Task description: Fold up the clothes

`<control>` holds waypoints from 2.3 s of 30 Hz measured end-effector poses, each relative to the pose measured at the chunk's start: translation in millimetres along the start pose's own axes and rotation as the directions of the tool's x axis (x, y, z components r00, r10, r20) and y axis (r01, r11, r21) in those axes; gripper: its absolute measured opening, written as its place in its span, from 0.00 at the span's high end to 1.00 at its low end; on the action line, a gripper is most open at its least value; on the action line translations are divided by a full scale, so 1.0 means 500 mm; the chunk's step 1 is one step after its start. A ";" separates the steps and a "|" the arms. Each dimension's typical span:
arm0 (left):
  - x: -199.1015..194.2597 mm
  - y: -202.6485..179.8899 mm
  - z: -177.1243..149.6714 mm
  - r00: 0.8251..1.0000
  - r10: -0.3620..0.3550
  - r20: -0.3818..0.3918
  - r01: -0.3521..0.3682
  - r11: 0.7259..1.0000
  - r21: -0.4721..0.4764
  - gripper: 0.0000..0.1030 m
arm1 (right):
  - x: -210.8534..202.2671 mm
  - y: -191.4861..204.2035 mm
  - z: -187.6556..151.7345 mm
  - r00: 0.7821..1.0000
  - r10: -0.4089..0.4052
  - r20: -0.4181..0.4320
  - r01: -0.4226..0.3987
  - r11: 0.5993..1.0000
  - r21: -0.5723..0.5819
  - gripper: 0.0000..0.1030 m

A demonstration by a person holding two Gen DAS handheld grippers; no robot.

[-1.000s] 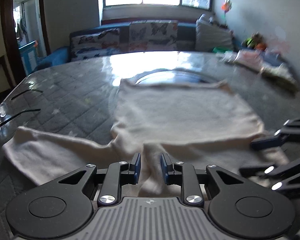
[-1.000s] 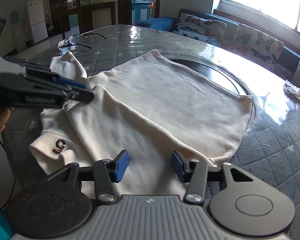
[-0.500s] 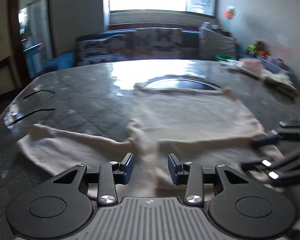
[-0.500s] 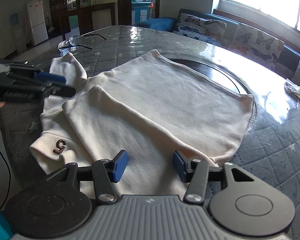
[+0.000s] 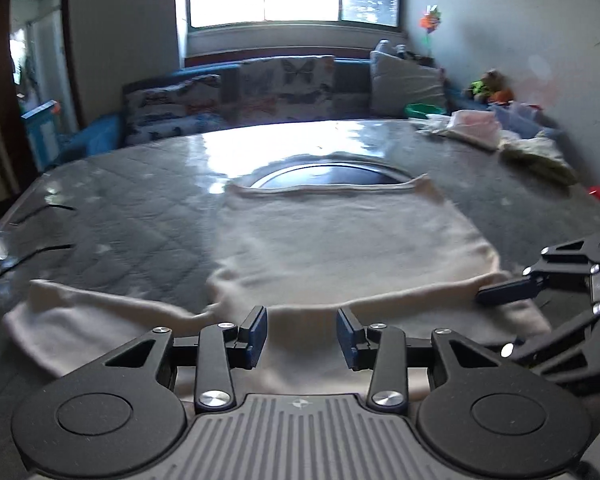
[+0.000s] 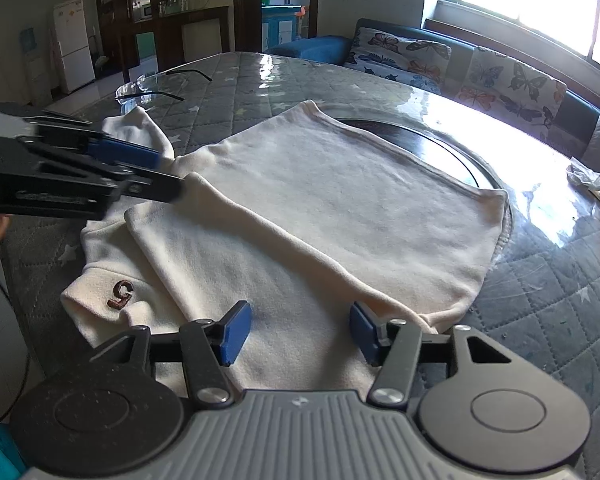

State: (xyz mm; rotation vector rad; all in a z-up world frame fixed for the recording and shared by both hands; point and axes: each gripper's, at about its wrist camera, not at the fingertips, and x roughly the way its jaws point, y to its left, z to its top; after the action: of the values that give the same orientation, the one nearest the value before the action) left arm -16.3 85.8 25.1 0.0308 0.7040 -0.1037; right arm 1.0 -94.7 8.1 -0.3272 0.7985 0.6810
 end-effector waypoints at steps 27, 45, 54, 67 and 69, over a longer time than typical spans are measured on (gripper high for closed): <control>0.003 -0.014 -0.043 0.998 0.003 -0.057 -0.002 1.000 0.003 0.56 | -0.103 -0.021 -0.055 1.000 -0.016 -0.022 0.017 1.000 0.014 0.62; -0.061 0.187 -0.038 0.956 0.291 -0.020 -0.288 0.928 -0.238 0.42 | -0.023 -0.007 0.022 0.999 -0.009 0.038 0.010 1.000 -0.023 0.41; -0.036 0.388 -0.036 0.860 0.497 -0.117 -0.497 0.761 -0.418 0.42 | -0.035 0.033 0.025 0.998 0.037 0.057 -0.034 0.998 -0.047 0.36; 0.009 0.481 -0.045 0.862 0.472 -0.186 -0.493 0.695 -0.523 0.47 | -0.033 0.041 0.014 0.998 0.044 0.042 -0.042 0.999 -0.035 0.35; 0.011 0.476 -0.045 0.857 0.482 -0.183 -0.501 0.695 -0.515 0.47 | -0.033 0.040 0.014 0.998 0.042 0.042 -0.041 0.999 -0.030 0.35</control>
State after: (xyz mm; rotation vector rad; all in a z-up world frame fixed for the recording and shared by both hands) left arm -1.4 323.5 2.6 -0.3346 0.7172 0.6307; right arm -16.7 -83.4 24.6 -0.3221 0.7573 0.7366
